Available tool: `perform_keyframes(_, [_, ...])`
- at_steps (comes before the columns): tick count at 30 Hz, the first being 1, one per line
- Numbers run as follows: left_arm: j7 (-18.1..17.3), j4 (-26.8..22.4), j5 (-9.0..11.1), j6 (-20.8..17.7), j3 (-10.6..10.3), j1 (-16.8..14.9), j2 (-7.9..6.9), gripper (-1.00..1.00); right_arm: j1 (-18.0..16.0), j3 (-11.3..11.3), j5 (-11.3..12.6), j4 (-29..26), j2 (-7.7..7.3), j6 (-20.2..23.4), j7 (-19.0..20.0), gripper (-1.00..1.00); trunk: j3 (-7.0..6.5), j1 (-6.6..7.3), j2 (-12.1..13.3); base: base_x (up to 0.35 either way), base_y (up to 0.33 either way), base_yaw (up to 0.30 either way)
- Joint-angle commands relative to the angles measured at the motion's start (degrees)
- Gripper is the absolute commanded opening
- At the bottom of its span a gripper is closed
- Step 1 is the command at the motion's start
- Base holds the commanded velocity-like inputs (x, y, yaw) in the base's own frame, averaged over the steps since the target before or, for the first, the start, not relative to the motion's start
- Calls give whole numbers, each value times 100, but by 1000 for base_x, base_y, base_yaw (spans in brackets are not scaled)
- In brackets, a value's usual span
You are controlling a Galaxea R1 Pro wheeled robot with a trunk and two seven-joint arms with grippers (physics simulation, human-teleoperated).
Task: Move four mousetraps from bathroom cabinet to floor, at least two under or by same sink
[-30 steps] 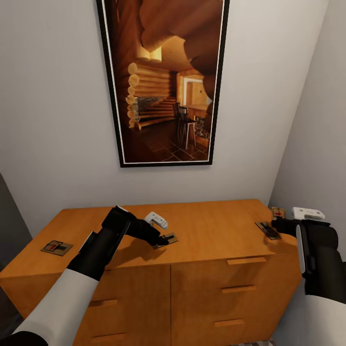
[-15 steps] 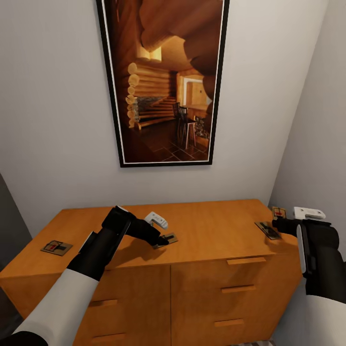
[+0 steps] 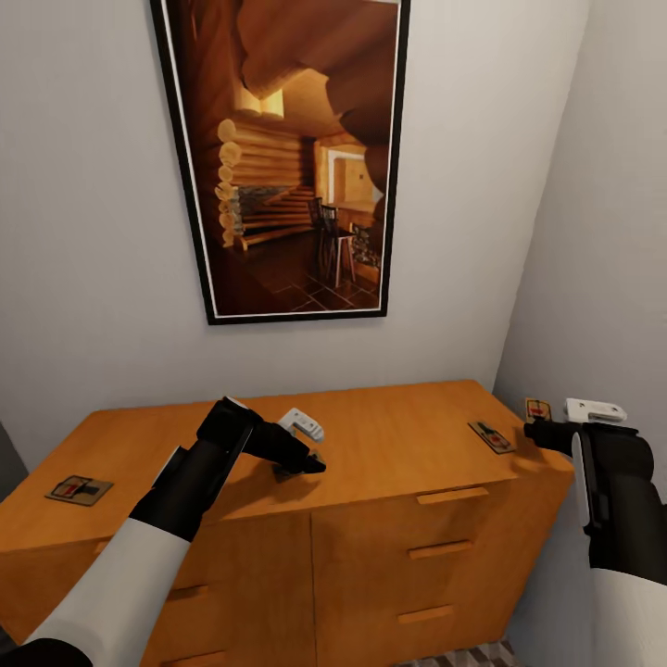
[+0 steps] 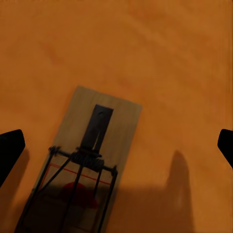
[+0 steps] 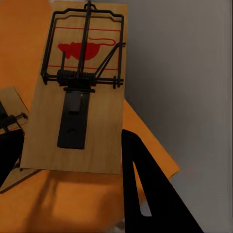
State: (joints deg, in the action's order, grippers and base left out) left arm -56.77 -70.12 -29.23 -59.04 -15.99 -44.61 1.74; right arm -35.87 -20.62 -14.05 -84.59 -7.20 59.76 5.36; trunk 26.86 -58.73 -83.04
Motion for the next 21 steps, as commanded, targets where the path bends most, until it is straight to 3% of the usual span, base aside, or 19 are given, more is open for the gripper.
perform_keyframes(1, [-60,-7,-61,-30,0,-4,2,100,-6,-4,-46,-5,0,24,52,-100,7,0,-4,0,0,-38])
perform_keyframes(21, [-71,-350,-90,-52,-28,-6,-32,100,0,29,-50,-5,0,24,45,-100,7,0,-4,0,0,-5])
